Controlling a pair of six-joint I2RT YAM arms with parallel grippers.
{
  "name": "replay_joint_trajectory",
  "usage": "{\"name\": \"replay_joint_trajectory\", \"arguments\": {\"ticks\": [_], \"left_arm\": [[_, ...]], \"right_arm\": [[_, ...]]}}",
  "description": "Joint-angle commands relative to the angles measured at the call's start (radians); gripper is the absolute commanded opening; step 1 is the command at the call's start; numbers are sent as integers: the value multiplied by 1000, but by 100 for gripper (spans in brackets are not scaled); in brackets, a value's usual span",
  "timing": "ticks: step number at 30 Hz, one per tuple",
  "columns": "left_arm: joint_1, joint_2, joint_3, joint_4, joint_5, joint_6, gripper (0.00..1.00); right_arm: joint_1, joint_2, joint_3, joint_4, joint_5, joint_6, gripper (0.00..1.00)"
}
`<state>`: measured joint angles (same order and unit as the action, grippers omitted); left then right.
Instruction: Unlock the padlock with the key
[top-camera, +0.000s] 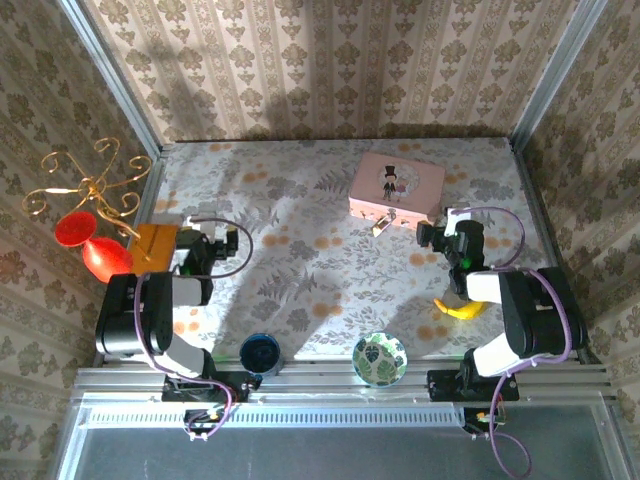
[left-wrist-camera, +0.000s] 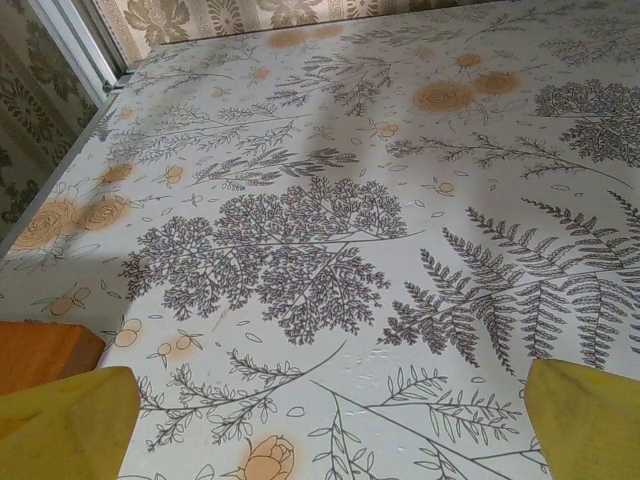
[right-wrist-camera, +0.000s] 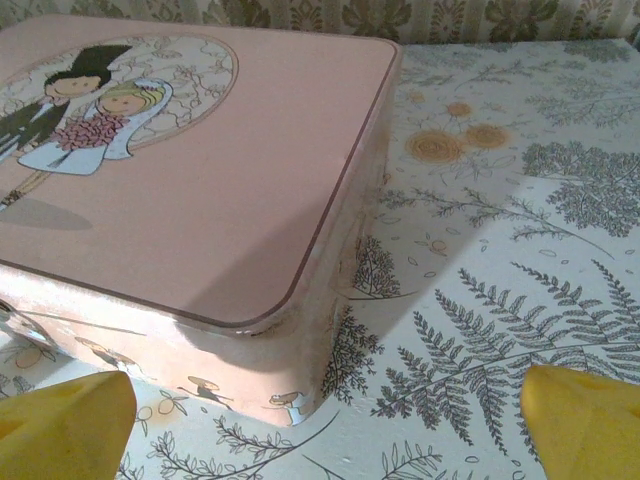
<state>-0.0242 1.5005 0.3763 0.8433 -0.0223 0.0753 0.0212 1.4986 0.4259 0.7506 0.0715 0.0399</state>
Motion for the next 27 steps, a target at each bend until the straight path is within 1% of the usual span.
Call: {"name": "replay_joint_trajectory", "arguments": {"ticks": [1, 2, 7, 9, 11, 13, 17, 20, 22, 23, 25, 27], "left_arm": [[-5, -85, 54, -102, 14, 11, 100], [-14, -106, 58, -124, -4, 17, 100], [-71, -214, 79, -258, -98, 5, 100], [-95, -262, 74, -285, -130, -46, 100], [-123, -309, 73, -310, -126, -78, 100], [-161, -353, 95, -388, -161, -113, 100], [-250, -427, 138, -560, -194, -271, 100], [-354, -476, 166, -722, -263, -341, 100], [-414, -521, 164, -816, -325, -439, 100], [-426, -543, 159, -849, -337, -491, 100], [-427, -593, 138, -911, -341, -609, 100], [-427, -637, 114, -947, -335, -690, 100]], "right_arm": [[-3, -94, 46, -113, 38, 5, 100], [-3, -127, 53, -146, 44, 7, 100], [7, -277, 152, -467, 100, 70, 100], [32, -335, 180, -556, 132, 81, 100], [74, -380, 210, -651, 166, 89, 100], [139, -409, 241, -733, 231, 90, 100], [291, -419, 304, -867, 362, 116, 100], [385, -392, 354, -971, 405, 168, 99], [470, -358, 394, -1023, 429, 195, 95], [509, -337, 414, -1043, 439, 207, 94], [599, -271, 476, -1098, 449, 239, 88], [675, -193, 550, -1152, 439, 275, 82]]}}
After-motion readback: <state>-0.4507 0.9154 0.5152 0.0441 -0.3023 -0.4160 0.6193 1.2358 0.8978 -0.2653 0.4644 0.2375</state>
